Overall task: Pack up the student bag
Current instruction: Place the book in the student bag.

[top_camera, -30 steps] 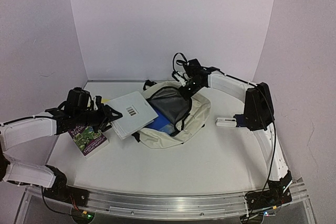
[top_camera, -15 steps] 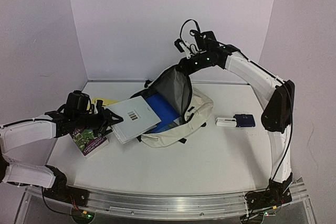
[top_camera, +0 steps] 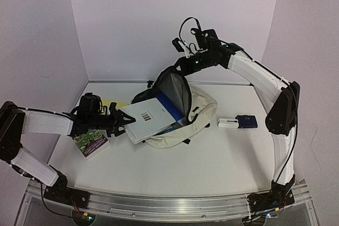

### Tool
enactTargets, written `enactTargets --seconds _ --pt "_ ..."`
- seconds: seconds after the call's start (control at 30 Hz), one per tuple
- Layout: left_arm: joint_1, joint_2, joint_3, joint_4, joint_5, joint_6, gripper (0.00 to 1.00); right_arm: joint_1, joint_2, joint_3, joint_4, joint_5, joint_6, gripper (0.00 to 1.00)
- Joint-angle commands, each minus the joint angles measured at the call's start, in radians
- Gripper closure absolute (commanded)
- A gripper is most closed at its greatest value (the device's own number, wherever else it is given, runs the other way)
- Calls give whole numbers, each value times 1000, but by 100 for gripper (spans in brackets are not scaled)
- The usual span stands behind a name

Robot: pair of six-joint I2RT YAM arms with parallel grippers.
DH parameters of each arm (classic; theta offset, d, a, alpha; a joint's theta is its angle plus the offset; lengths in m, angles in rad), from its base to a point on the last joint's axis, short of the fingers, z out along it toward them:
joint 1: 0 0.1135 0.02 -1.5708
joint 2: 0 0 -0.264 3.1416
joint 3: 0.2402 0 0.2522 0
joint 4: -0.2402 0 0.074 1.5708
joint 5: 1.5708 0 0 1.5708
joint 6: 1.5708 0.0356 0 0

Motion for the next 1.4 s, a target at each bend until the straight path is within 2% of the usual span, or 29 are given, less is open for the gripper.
enactTargets --seconds 0.0,0.23,0.33,0.47,0.53,0.6,0.77,0.93,1.07,1.2,1.37 --pt "13 46 58 152 -26 -55 100 8 -97 33 65 -52 17 100" --pt "0 145 105 316 -224 -149 100 27 -108 9 93 -111 113 100" --pt "-59 206 134 389 -390 -170 100 52 -101 -1 105 -118 132 100" --pt "-193 274 207 386 -649 -148 100 84 -79 3 117 -119 157 100" --pt "-260 308 228 375 -769 -160 96 87 -66 10 121 -120 171 100" --pt "-311 336 234 387 -817 -149 82 87 -59 17 121 -109 171 100" --pt "-374 282 233 238 -763 -24 46 74 -76 -4 119 -89 157 100" --pt "-376 138 139 125 -535 106 27 57 -117 -62 119 -91 136 100" --pt "-375 -30 94 -24 -454 182 10 54 -152 -124 116 -94 104 100" --pt "-312 -222 109 -213 -452 236 2 53 -191 -187 110 -105 75 100" --pt "-142 -260 239 -445 -312 338 6 53 -242 -249 99 -115 50 100"
